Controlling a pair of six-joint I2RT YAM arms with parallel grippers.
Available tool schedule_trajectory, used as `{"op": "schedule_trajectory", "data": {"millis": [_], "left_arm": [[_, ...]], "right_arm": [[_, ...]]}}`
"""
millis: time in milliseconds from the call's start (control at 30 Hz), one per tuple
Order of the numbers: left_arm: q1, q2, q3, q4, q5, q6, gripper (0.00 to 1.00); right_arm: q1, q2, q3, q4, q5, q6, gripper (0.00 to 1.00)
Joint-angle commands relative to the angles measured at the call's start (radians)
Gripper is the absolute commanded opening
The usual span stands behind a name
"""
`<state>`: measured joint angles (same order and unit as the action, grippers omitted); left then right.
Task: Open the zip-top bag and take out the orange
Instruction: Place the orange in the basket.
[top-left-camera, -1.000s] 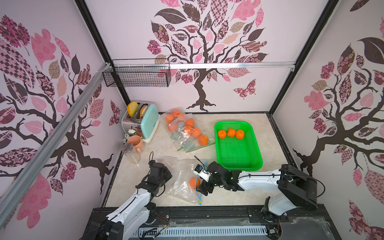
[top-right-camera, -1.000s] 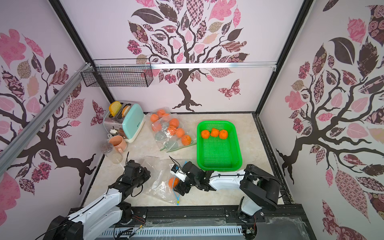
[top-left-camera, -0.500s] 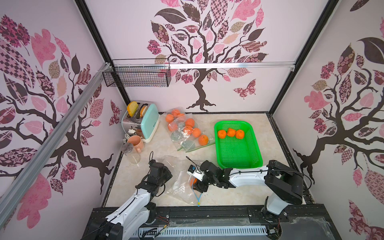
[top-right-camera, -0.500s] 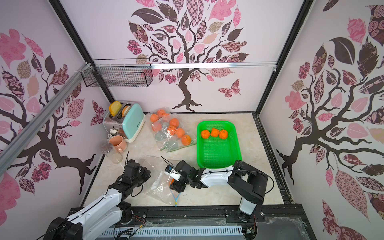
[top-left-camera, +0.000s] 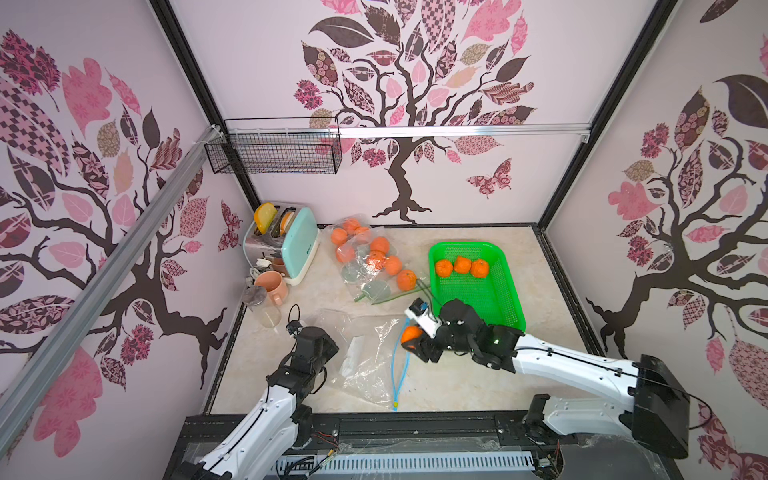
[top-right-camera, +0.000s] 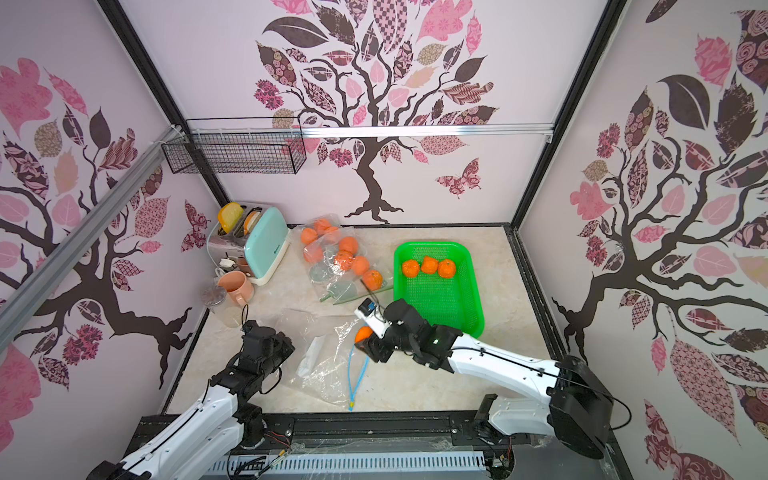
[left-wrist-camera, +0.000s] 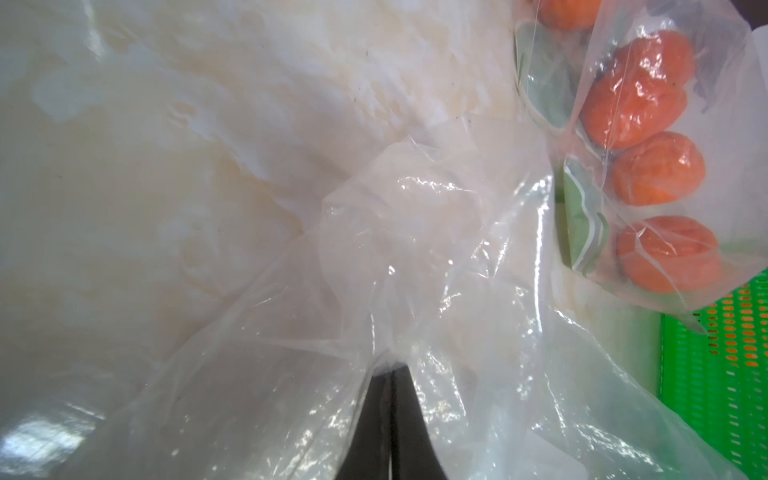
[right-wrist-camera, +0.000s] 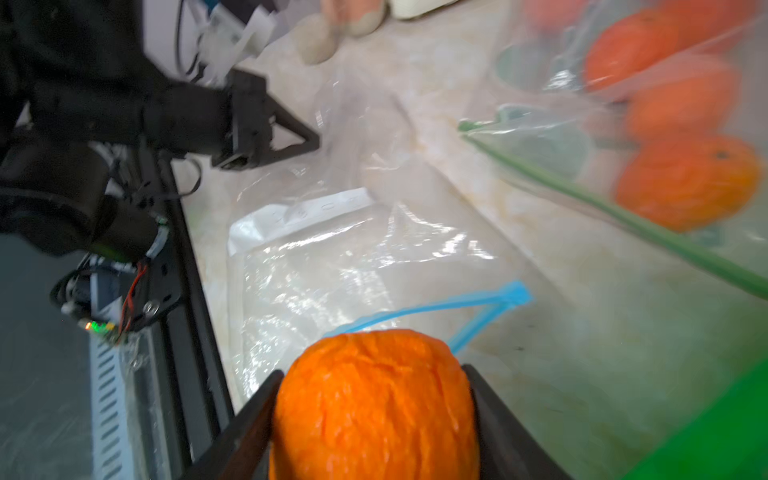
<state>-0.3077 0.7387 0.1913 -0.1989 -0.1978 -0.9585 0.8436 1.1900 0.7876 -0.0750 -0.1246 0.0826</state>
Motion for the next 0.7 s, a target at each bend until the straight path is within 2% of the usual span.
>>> {"op": "schedule_trajectory", "data": {"millis": [0,133,200,300,333,400,467,533,600,667], "left_arm": [[-0.002,0.001,0.002,0.062,-0.115,-0.040,0.00],[-0.002,0.080,0.040,0.145,-0.178,-0.048,0.00],[-0.001,0.145,0.064,0.209,-0.214,-0.035,0.00],[0.005,0.238,0.124,0.260,-0.232,0.014,0.00],[0.012,0.266,0.143,0.271,-0.220,0.032,0.09],[0.046,0.323,0.184,0.272,-0.140,0.066,0.33],[0.080,0.354,0.217,0.247,-0.034,0.099,0.46],[0.090,0.363,0.249,0.179,0.019,0.108,0.62],[0.090,0.339,0.276,0.109,0.076,0.131,0.70],[0.090,0.286,0.300,0.024,0.120,0.151,0.73]], "right_arm": [[-0.166,-0.027,0.068,-0.049,0.112,0.104,0.53],[-0.386,0.056,0.097,0.009,0.093,0.206,0.52],[-0.436,0.136,0.117,0.026,0.084,0.229,0.53],[-0.448,0.245,0.141,0.077,0.091,0.235,0.54],[-0.449,0.282,0.147,0.093,0.091,0.238,0.55],[-0.450,0.346,0.158,0.132,0.093,0.243,0.57],[-0.450,0.414,0.191,0.125,0.090,0.234,0.59],[-0.452,0.467,0.215,0.138,0.099,0.228,0.63],[-0.453,0.507,0.215,0.185,0.130,0.232,0.66],[-0.455,0.555,0.235,0.206,0.108,0.221,0.68]]}}
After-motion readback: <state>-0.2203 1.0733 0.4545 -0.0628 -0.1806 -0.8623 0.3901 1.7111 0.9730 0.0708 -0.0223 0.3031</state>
